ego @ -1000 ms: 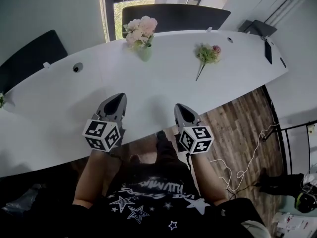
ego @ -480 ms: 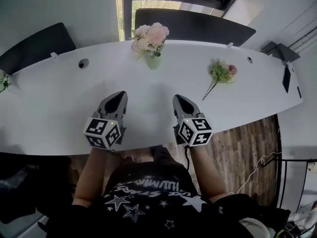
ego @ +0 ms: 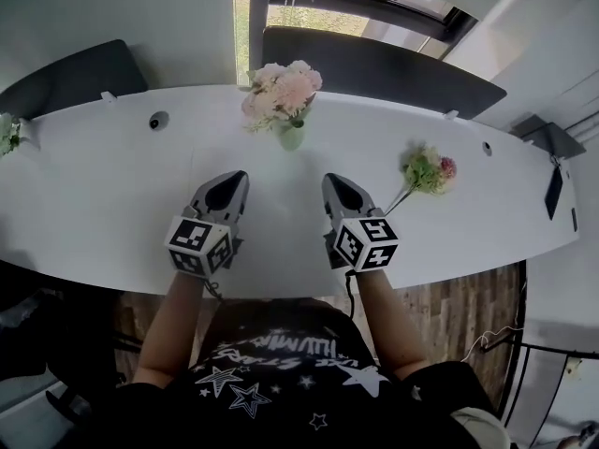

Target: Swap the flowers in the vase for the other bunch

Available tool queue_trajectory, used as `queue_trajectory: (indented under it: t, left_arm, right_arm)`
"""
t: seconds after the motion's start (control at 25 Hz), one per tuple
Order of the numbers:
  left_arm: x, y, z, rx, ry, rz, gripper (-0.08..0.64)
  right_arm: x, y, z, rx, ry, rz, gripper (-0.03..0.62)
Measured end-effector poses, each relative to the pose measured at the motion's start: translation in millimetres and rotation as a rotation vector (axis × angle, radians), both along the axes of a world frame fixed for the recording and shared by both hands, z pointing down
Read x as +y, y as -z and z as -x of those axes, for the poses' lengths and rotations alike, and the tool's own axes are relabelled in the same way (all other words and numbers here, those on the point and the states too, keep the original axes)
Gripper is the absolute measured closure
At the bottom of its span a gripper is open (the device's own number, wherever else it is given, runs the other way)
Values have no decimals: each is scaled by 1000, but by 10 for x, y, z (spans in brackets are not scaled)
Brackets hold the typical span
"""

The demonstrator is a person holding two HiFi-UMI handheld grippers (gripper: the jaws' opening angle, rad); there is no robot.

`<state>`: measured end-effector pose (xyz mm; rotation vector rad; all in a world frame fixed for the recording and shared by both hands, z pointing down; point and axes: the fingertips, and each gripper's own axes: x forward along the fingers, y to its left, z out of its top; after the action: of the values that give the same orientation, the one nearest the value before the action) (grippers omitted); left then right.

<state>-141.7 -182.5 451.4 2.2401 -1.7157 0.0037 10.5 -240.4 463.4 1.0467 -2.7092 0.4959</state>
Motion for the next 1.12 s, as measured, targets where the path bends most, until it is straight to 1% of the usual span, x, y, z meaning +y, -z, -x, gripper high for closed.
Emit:
queue_trajectory:
  t: [0.12, 0.24, 0.32, 0.36, 0.4, 0.48, 0.56, 0.64, 0.72, 0.92, 1.12]
  left_arm:
    - [-142, -54, -87, -25, 14, -3, 551]
    - [-271, -179, -156, -61, 20, 27, 549]
    - [-367, -226, -206, -70, 19, 43, 542]
    - [-414, -247, -239, -71, 14, 50, 493]
    - [-459, -266, -268, -76, 7, 55, 416]
    - [-550, -326, -303, -111, 1, 53, 372]
    - [-637, -398, -329, -145, 2, 34, 333]
    - [-715, -433, -388, -151, -1, 30, 306]
    - [-809, -506, -478, -142, -20, 44, 288]
    - [-975, -822, -571, -123, 2, 145, 252]
    - [-1208, -885, -551, -166, 45, 144, 244]
  right_arm:
    - [-178, 41, 17, -4, 35, -8, 588]
    - [-353, 65, 36, -23, 61, -7, 588]
    - [-452, 62, 69, -28, 84, -2, 588]
    - [-496, 60, 84, -29, 96, 0, 588]
    - [-537, 57, 98, -30, 106, 3, 588]
    - [-613, 46, 128, -31, 125, 10, 588]
    - [-679, 21, 162, -30, 145, 18, 588]
    - [-742, -11, 192, -28, 167, 26, 588]
    - [-812, -45, 209, -28, 187, 36, 588]
    - [-910, -128, 271, -34, 245, 62, 588]
    - [-986, -186, 382, -29, 305, 69, 588]
